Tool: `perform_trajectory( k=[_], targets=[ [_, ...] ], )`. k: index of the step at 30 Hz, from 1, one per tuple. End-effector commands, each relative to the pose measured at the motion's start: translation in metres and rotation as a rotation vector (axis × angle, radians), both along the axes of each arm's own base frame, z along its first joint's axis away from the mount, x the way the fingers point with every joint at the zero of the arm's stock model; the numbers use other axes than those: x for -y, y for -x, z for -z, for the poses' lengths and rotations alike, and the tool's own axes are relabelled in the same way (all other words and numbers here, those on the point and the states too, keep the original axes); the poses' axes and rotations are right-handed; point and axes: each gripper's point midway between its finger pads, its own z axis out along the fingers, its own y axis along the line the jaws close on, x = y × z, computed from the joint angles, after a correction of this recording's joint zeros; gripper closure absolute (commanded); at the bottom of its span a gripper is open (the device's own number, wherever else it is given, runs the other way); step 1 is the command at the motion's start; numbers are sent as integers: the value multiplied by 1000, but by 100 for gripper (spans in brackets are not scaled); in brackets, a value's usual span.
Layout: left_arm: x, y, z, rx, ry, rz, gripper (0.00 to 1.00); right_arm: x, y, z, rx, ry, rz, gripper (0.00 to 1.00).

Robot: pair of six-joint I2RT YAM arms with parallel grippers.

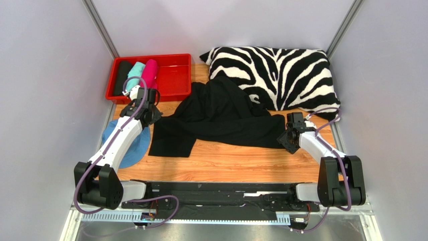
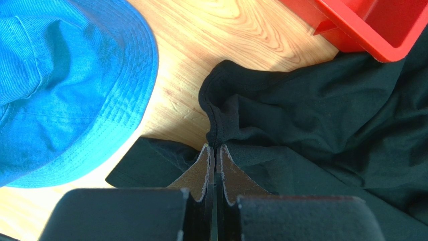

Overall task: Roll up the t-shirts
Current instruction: Flatten out the T-shirt at the center of the board.

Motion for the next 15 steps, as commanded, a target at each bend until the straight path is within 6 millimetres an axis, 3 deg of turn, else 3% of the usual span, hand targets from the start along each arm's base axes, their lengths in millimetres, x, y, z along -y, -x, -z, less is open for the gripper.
perform_trajectory(
  k=[1, 9, 11, 12, 14, 15],
  targets=[
    [-4, 1, -8, 34, -13, 2, 100, 7, -16, 2, 48, 22, 41, 53],
    [-6, 10, -4, 20, -12, -3, 100, 7, -18, 9, 45, 31, 28, 53],
    [-6, 12, -3, 18, -10, -6, 100, 6, -17, 12, 43, 26, 18, 57],
    [-6, 13, -3, 19, -8, -6, 100, 4, -18, 11, 42, 19, 5, 76],
    [-6, 15, -6, 26, -6, -4, 100, 2, -16, 6, 32, 16, -15, 100],
    [-5, 16, -9, 28, -2, 3, 100, 2, -22, -4, 50, 16, -29, 100]
  ],
)
